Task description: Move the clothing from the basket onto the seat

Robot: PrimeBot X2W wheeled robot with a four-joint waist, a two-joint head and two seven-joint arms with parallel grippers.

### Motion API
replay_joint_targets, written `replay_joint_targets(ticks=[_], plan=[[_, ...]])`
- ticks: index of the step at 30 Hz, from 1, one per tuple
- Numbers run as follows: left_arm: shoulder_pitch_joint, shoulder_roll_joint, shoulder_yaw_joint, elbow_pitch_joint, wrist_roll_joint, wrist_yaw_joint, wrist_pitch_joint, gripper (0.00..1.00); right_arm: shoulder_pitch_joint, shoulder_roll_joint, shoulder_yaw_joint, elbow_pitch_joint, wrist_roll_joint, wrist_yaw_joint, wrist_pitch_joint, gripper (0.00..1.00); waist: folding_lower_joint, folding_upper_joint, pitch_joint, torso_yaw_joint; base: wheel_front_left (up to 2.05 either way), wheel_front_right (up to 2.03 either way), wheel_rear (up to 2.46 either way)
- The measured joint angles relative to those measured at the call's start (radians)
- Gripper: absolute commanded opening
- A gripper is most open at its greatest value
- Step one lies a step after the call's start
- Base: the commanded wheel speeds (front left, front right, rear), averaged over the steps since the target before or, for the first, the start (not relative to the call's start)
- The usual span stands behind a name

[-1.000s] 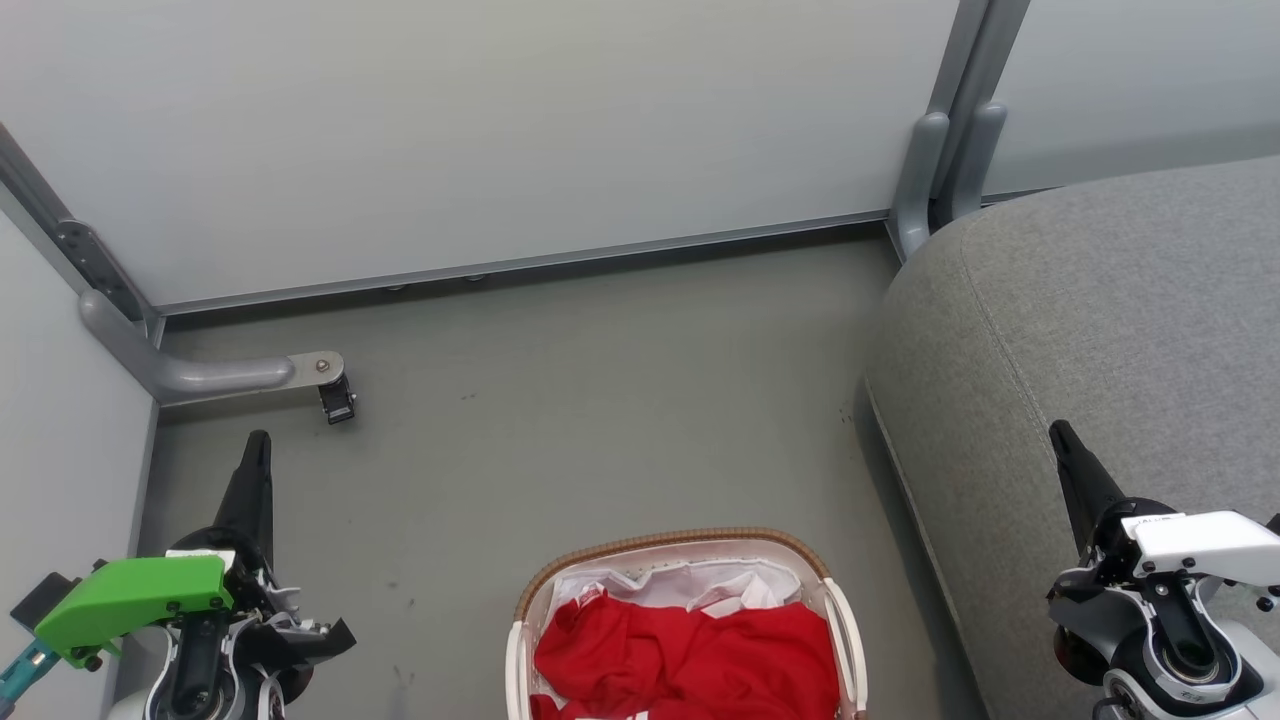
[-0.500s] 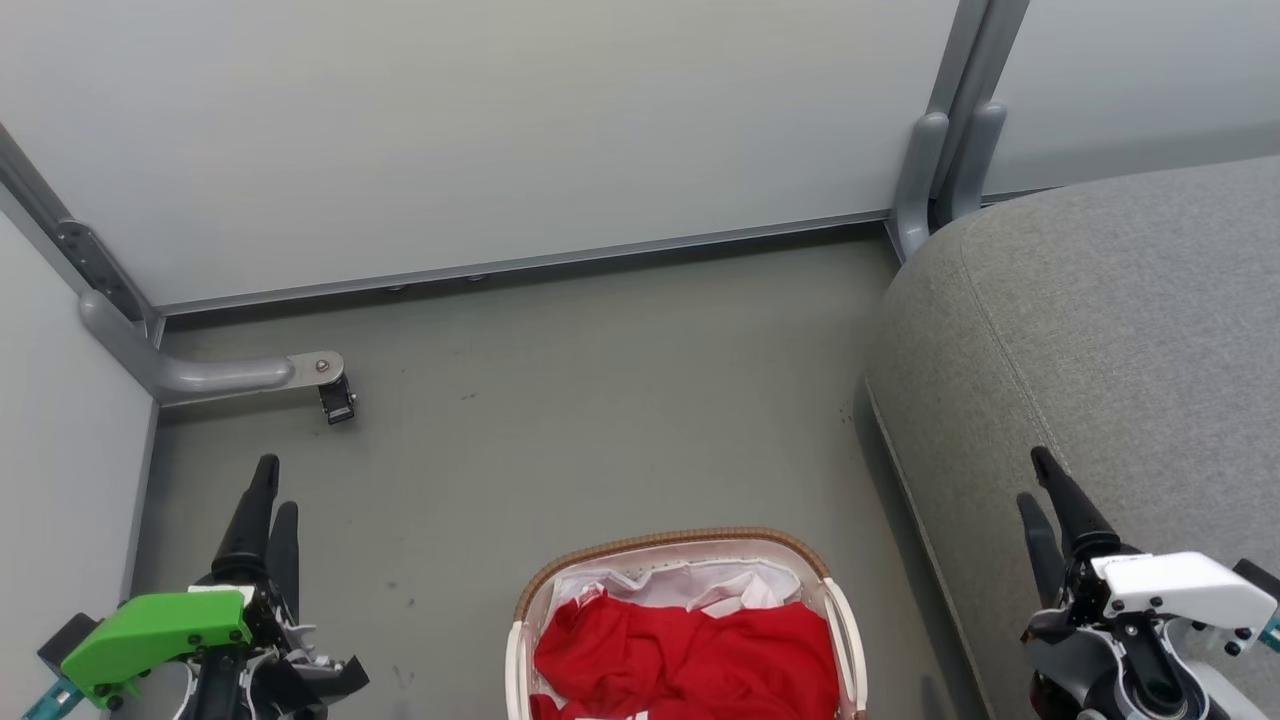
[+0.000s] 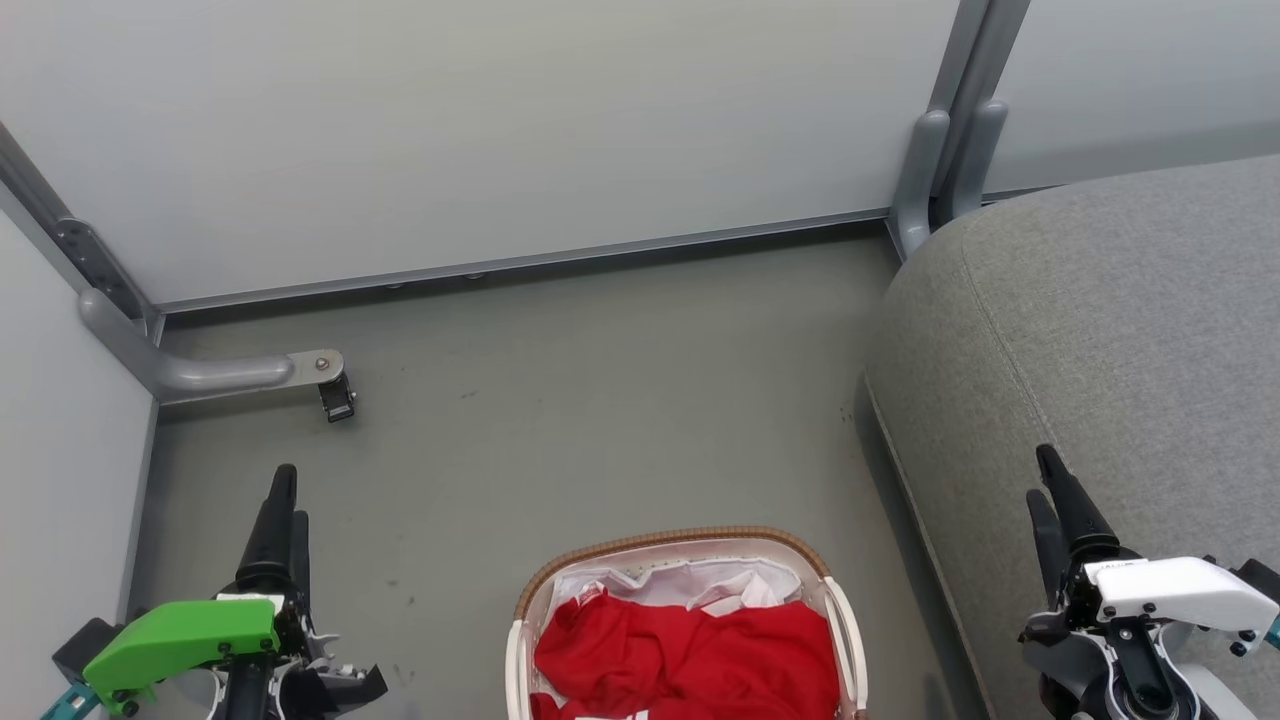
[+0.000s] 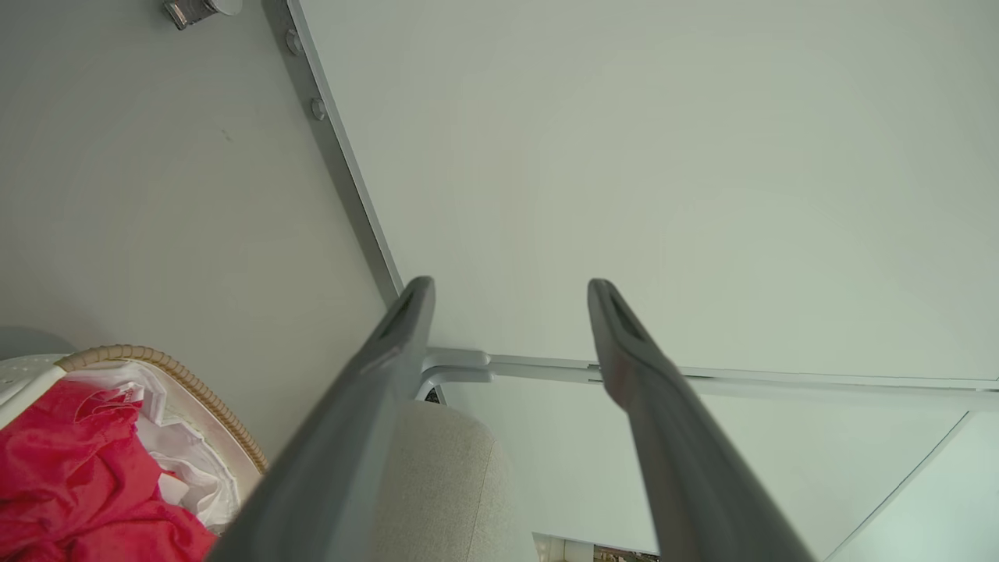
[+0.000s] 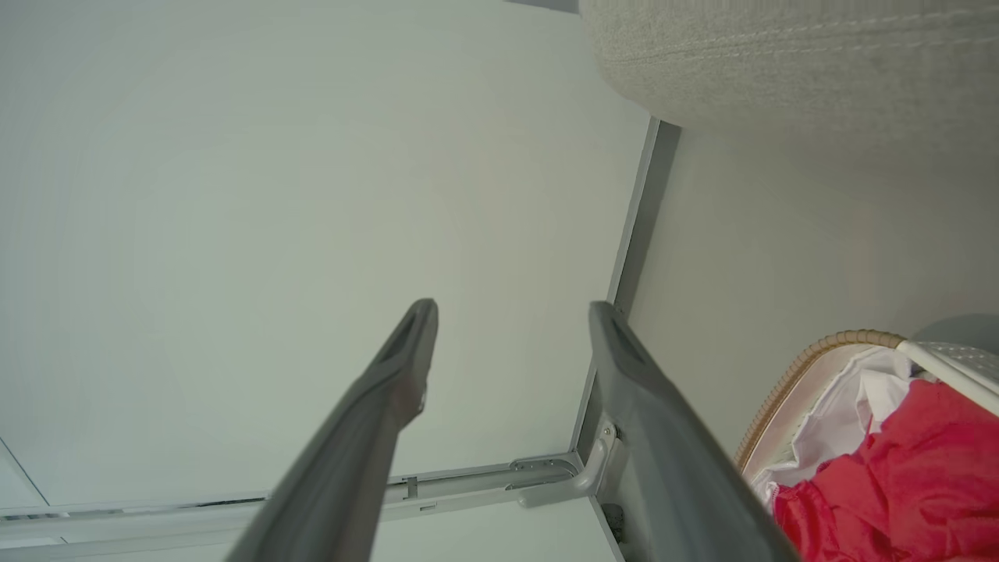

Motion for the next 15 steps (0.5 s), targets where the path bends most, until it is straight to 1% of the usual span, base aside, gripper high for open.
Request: replay_joint_targets(ticks=[9,15], plan=[[0.005,0.0,-0.019,-0.013,0.085,-0.013,-0.039,1.0,0.0,0.031,-0.075,0.003,-0.186,0.0,0.0,1.0,0.0,-0.0002,0.002,0.001,0.0,0.0,0.0],[0.014,0.001,-0.039,-0.029,0.188,-0.018,-0.062,1.0,0.0,0.049,-0.119,-0.002,-0.332,0.0,0.0,1.0,0.0,-0.0002,0.002,0.004,0.0,0.0,0.0]])
